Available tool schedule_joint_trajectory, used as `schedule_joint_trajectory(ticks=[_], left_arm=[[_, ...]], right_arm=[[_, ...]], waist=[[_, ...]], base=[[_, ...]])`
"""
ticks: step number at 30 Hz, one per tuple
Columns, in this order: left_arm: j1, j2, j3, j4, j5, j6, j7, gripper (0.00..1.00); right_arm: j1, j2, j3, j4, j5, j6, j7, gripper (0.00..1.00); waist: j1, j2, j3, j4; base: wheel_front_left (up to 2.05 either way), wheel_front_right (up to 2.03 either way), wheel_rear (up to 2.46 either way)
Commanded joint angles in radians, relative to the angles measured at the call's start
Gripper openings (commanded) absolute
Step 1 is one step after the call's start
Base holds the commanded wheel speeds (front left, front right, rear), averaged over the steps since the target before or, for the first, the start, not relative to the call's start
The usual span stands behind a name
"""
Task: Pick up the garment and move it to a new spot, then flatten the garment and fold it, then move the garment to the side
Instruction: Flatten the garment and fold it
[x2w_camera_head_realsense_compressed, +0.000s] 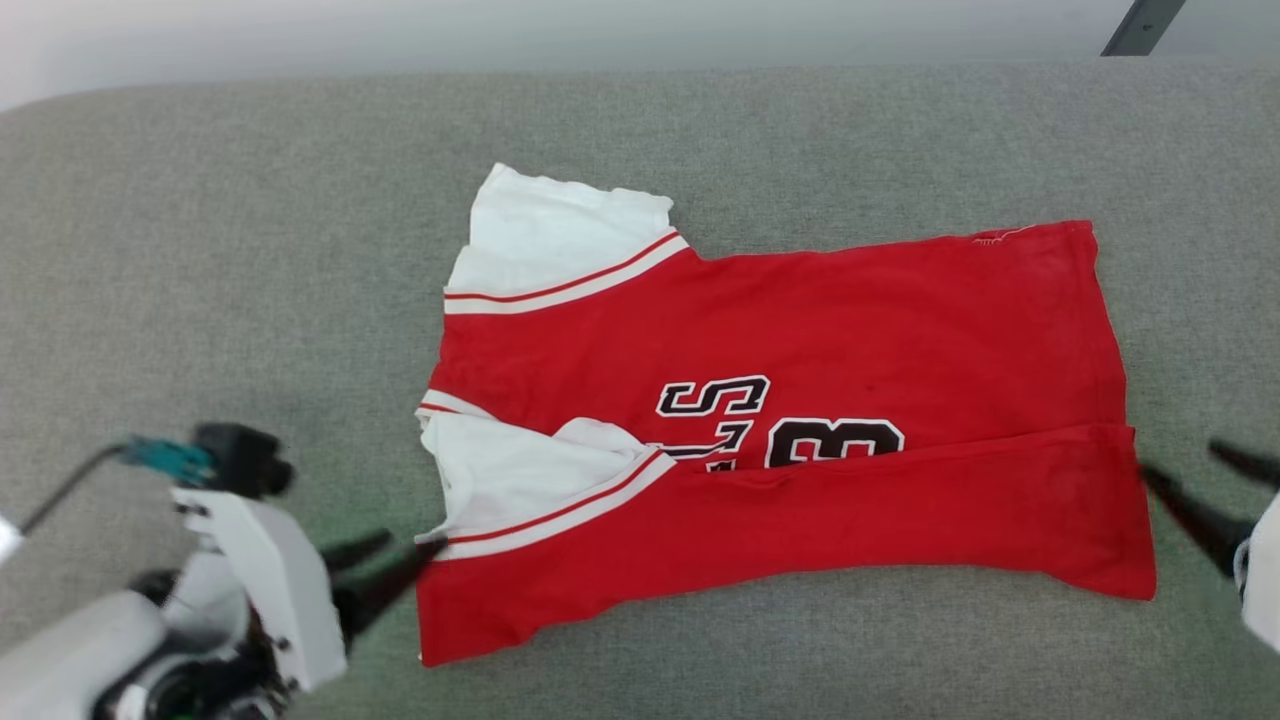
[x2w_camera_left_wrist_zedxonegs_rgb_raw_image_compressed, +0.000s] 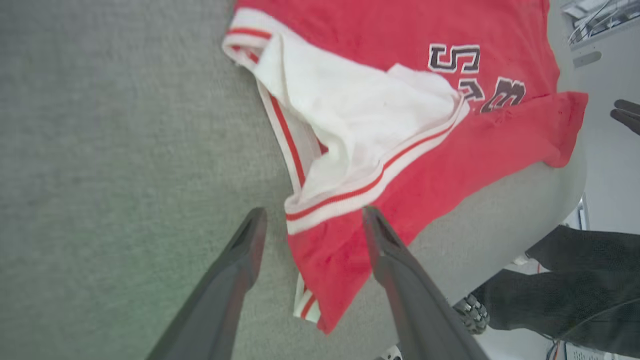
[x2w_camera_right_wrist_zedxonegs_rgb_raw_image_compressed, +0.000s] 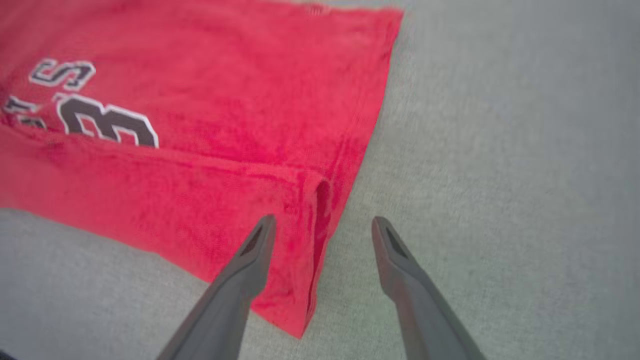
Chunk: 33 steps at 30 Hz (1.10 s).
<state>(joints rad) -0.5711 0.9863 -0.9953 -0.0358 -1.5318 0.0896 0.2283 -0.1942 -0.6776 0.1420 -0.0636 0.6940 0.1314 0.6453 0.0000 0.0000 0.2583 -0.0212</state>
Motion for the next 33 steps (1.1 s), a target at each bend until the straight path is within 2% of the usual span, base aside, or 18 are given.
schedule_joint_trajectory(ticks=[1, 3, 4, 8, 10, 15, 19, 23, 30, 33], left_arm=[[-0.003, 0.013, 0.018, -0.005, 0.015, 0.016, -0.025, 1.0], [-0.013, 0.022, 0.03, -0.006, 0.027, 0.024, -0.047, 1.0], [-0.044, 0.025, 0.062, 0.007, 0.06, 0.042, -0.105, 1.0], [-0.118, -0.03, 0.109, 0.082, 0.119, 0.04, -0.197, 1.0], [-0.148, -0.041, 0.118, 0.109, 0.138, 0.042, -0.208, 1.0], [-0.336, -0.129, 0.104, 0.27, 0.25, 0.023, -0.183, 1.0], [-0.487, -0.198, 0.092, 0.435, 0.295, -0.008, -0.124, 1.0], [-0.6, -0.244, 0.063, 0.605, 0.323, -0.052, -0.03, 1.0], [-0.705, -0.275, 0.012, 0.823, 0.28, -0.107, 0.267, 1.0], [-0.735, -0.273, -0.002, 0.88, 0.275, -0.105, 0.351, 1.0]], right_arm=[[0.007, 0.026, -0.034, -0.015, -0.024, -0.002, -0.044, 1.0], [0.005, 0.04, -0.047, -0.028, -0.048, -0.002, -0.081, 1.0], [-0.016, 0.072, -0.062, -0.052, -0.089, -0.002, -0.168, 1.0], [-0.064, 0.158, -0.087, -0.052, -0.152, -0.002, -0.376, 1.0], [-0.073, 0.173, -0.082, -0.044, -0.17, -0.002, -0.417, 1.0], [-0.149, 0.246, -0.049, -0.002, -0.221, -0.002, -0.576, 1.0], [-0.194, 0.282, -0.031, 0.023, -0.23, -0.002, -0.645, 1.0], [-0.219, 0.305, -0.024, 0.041, -0.228, -0.002, -0.692, 1.0], [-0.228, 0.322, -0.035, 0.072, -0.214, -0.002, -0.742, 1.0], [-0.229, 0.323, -0.032, 0.08, -0.207, -0.002, -0.753, 1.0]], waist=[[0.0, 0.0, 0.001, -0.004], [0.0, 0.0, 0.002, -0.009], [0.0, 0.0, 0.008, -0.017], [0.0, 0.0, 0.026, -0.038], [0.0, 0.0, 0.034, -0.047], [0.0, 0.0, 0.08, -0.107], [0.0, 0.0, 0.122, -0.162], [0.0, 0.0, 0.159, -0.215], [0.0, 0.0, 0.194, -0.28], [0.0, 0.0, 0.214, -0.295]], base=[[0.0, 0.0, 0.0], [0.0, 0.0, 0.0], [0.0, 0.0, 0.0], [0.0, 0.0, 0.0], [0.0, 0.0, 0.0], [0.0, 0.0, 0.0], [0.0, 0.0, 0.0], [0.0, 0.0, 0.0], [0.0, 0.0, 0.0], [0.0, 0.0, 0.0]])
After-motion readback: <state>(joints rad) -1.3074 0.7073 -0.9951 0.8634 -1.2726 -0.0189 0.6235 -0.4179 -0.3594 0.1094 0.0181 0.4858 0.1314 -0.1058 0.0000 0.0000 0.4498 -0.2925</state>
